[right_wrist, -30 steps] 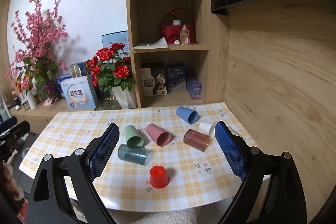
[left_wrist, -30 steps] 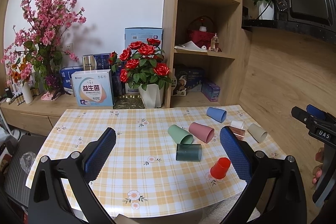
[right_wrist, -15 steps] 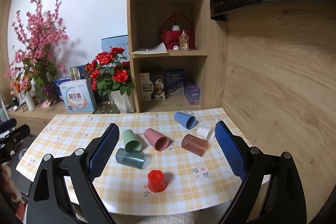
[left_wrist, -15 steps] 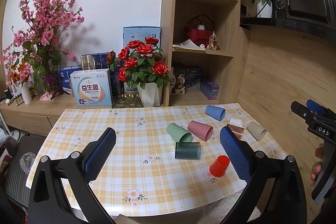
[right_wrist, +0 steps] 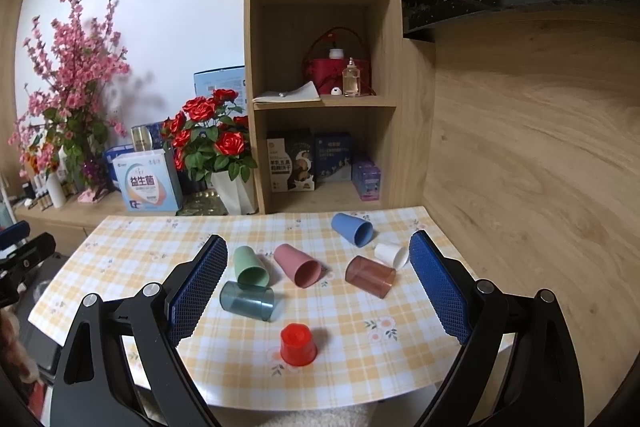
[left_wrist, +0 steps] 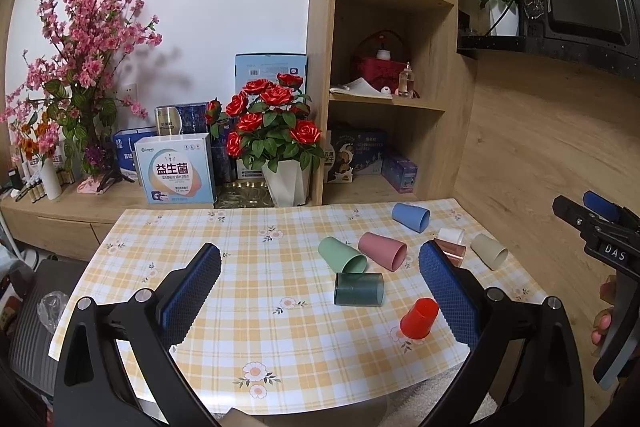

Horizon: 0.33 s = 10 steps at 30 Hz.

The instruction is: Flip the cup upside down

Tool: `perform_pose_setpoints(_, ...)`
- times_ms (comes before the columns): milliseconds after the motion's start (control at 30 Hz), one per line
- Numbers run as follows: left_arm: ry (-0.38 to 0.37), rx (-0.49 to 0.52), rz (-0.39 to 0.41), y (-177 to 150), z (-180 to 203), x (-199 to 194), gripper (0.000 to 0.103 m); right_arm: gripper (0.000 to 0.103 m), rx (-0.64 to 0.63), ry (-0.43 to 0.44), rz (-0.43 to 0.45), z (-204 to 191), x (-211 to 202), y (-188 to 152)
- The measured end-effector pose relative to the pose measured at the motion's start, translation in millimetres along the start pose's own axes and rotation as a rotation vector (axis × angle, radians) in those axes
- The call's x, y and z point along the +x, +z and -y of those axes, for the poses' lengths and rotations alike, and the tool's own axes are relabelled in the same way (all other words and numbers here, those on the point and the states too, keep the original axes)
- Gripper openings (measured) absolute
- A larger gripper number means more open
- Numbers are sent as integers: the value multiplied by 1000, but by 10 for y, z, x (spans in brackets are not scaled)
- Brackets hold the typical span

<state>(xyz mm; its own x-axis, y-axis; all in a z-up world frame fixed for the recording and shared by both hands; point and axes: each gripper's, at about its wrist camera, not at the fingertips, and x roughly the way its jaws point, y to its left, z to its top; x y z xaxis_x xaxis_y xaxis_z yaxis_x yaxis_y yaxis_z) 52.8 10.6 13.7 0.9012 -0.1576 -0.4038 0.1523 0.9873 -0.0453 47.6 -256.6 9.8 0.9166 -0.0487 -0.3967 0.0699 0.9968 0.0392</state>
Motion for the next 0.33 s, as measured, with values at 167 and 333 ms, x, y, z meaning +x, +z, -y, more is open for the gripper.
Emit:
perform_pose_setpoints(167,22,-10,-7,14,-25,21,97,89,5,18,1,6,-2,-9)
perform_pose_setpoints(333,13,-50,2,-27,-95,51,97,89,26,25,-5,45,56,-40)
